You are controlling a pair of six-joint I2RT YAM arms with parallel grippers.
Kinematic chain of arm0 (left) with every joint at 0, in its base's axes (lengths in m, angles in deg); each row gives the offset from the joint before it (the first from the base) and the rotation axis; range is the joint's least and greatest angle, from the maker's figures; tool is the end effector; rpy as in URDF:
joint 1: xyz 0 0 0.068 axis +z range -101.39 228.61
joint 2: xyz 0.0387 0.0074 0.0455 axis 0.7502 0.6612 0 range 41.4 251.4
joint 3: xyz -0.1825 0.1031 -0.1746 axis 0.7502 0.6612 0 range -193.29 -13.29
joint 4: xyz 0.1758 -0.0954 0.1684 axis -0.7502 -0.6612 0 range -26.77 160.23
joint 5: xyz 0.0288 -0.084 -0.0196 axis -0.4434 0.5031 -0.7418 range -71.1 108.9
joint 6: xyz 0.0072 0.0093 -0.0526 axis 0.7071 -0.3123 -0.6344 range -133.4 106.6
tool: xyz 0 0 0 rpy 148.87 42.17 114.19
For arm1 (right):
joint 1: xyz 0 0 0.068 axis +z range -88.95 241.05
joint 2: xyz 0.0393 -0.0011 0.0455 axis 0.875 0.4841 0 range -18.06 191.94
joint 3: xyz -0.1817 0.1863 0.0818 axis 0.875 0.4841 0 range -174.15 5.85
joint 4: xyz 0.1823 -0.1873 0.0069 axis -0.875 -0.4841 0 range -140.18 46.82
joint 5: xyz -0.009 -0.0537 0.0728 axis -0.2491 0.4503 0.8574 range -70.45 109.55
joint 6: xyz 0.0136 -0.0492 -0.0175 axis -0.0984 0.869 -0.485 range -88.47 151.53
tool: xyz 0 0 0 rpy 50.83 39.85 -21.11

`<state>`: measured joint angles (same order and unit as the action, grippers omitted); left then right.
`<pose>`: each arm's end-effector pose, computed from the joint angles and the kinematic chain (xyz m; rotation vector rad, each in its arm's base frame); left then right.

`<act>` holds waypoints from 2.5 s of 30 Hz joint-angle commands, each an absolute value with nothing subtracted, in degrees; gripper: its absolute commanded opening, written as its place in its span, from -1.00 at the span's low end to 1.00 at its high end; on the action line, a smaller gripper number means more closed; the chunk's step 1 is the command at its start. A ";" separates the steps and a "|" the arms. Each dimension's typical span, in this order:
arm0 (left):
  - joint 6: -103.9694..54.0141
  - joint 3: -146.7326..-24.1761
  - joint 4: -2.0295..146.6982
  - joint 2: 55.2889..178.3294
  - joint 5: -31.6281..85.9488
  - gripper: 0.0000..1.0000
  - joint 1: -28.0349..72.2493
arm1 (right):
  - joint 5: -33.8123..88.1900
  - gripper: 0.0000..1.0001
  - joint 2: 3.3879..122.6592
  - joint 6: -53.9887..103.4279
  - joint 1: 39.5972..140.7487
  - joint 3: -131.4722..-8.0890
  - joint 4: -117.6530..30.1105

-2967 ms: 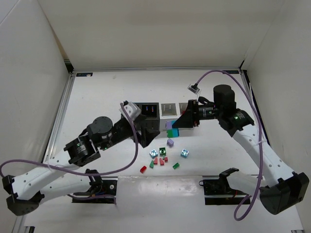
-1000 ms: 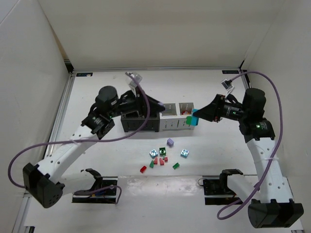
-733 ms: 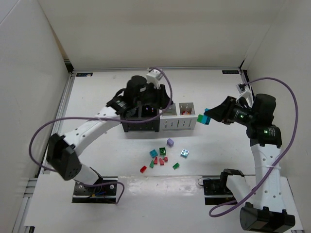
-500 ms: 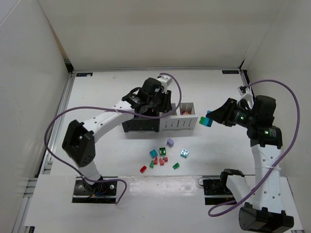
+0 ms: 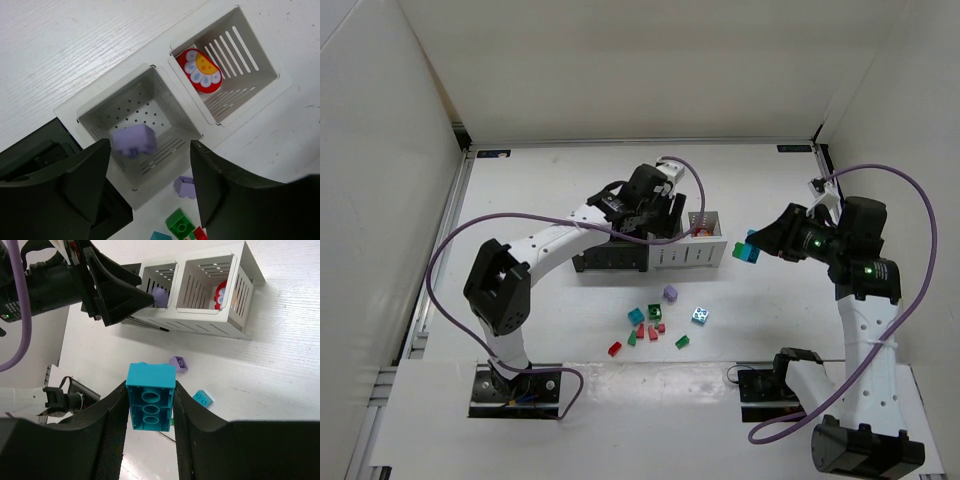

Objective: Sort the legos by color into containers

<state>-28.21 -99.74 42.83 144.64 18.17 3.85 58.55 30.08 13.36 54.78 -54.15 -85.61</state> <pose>0.2922 -0.2890 0.2808 0.6129 2.3169 -0.4899 0.1602 0.0050 0.3674 0.0288 2.0794 0.8385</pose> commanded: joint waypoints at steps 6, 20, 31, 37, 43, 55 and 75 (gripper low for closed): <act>-27.11 -100.47 44.57 139.32 20.22 0.54 1.59 | 60.24 -1.00 30.55 14.57 55.77 -56.55 -84.75; -45.10 -81.23 78.29 121.38 64.93 1.00 9.93 | 81.07 -1.00 27.21 -6.73 59.19 -46.46 -48.73; -62.70 -73.58 110.04 123.50 76.73 1.00 10.11 | 73.95 -1.00 31.07 -6.08 77.83 -51.27 -43.97; -61.82 -72.79 109.96 120.59 77.08 1.00 10.02 | 73.51 -1.00 32.39 -6.70 77.04 -52.59 -43.88; -62.97 -73.58 111.54 121.47 79.27 0.95 9.41 | 72.64 -1.00 34.67 -6.17 79.41 -54.70 -41.42; -62.79 -72.52 111.54 119.98 79.37 0.89 9.23 | 72.72 -1.00 34.76 -6.61 81.09 -56.20 -39.75; -71.41 -69.45 122.36 119.89 80.25 -0.27 11.77 | 72.11 -1.00 33.37 -5.12 79.42 -56.11 -43.08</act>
